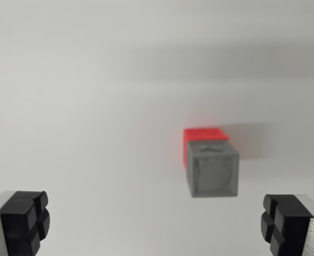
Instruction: Destack cube
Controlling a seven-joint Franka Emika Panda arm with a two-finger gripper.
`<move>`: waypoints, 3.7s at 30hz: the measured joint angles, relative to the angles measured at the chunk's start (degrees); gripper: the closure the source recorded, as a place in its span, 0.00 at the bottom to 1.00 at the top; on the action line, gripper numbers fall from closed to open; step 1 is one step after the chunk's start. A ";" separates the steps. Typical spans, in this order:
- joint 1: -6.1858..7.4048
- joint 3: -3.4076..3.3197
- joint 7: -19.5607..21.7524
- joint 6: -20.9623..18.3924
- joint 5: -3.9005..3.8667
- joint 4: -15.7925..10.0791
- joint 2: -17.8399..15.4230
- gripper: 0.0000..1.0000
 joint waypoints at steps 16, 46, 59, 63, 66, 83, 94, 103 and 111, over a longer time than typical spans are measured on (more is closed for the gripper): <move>-1.47 -1.02 -2.93 6.26 0.75 -6.36 0.61 0.00; -5.81 -2.40 -10.78 20.09 3.53 -15.81 6.99 0.00; -6.33 -1.97 -12.11 26.89 4.91 -16.05 13.78 0.00; -6.50 -1.75 -12.35 28.56 5.23 -15.84 15.68 0.00; -6.60 -1.62 -12.48 29.47 5.40 -15.75 16.63 0.00; -6.82 -1.39 -12.61 30.30 5.51 -15.59 17.51 1.00; -6.82 -1.37 -12.62 30.30 5.51 -15.59 17.52 1.00; -6.82 -1.37 -12.62 30.30 5.51 -15.59 17.52 1.00; -6.81 -1.38 -12.61 30.14 5.51 -15.61 17.34 1.00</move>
